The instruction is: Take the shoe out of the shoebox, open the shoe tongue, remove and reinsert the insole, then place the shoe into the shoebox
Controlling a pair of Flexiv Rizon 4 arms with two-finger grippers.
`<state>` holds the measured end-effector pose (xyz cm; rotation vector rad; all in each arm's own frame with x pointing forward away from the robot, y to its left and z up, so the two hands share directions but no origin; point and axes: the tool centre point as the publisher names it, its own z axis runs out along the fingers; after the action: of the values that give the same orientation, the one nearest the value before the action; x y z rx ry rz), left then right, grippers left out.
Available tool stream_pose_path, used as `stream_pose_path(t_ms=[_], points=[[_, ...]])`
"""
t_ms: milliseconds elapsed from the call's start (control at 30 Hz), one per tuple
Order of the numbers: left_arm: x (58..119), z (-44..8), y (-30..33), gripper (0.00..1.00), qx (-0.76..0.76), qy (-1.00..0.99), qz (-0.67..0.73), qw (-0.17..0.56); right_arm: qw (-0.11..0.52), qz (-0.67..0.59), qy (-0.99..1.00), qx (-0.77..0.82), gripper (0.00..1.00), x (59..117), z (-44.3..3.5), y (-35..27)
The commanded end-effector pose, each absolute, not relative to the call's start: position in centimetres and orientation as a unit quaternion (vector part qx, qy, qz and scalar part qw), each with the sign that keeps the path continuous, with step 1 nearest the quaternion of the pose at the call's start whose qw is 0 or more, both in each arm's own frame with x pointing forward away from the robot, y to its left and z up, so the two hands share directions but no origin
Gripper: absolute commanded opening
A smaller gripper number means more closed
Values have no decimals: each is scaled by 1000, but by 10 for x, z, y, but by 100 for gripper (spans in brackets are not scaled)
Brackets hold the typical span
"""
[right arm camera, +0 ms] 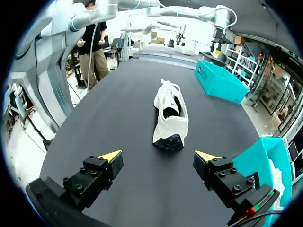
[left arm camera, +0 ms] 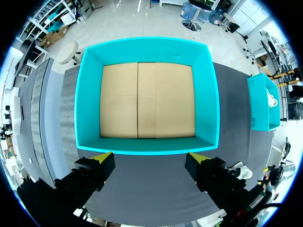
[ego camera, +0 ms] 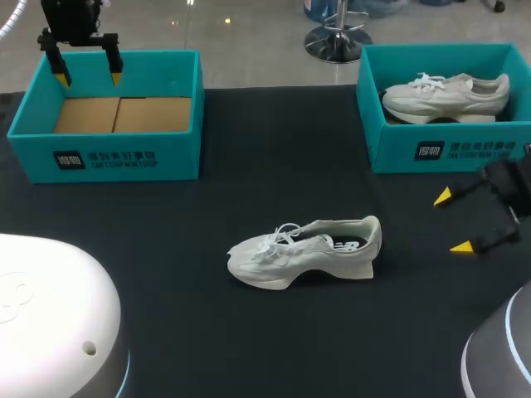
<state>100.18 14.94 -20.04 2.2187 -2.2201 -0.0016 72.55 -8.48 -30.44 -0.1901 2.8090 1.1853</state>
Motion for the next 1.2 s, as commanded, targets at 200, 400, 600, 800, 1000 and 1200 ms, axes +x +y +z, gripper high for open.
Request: stream_pose_path(t_ms=[200,400,600,800,1000,1200], points=[[1001,-200,149,100,707,-707,-1,1,26,475,878,-52,100,734,-332,-74],[1001,-200,149,100,707,-707,-1,1,15,480,876,-40,100,738,-345,-73],[1001,-200,149,100,707,-707,-1,1,18,485,874,-29,100,744,-352,-72],[1001,-200,149,100,707,-707,-1,1,28,492,870,-21,100,753,-358,-76],[1001,-200,149,100,707,-707,-1,1,28,481,876,1,100,756,-359,-81],[1001,-200,149,100,707,-707,-1,1,28,481,876,1,100,756,-359,-81]])
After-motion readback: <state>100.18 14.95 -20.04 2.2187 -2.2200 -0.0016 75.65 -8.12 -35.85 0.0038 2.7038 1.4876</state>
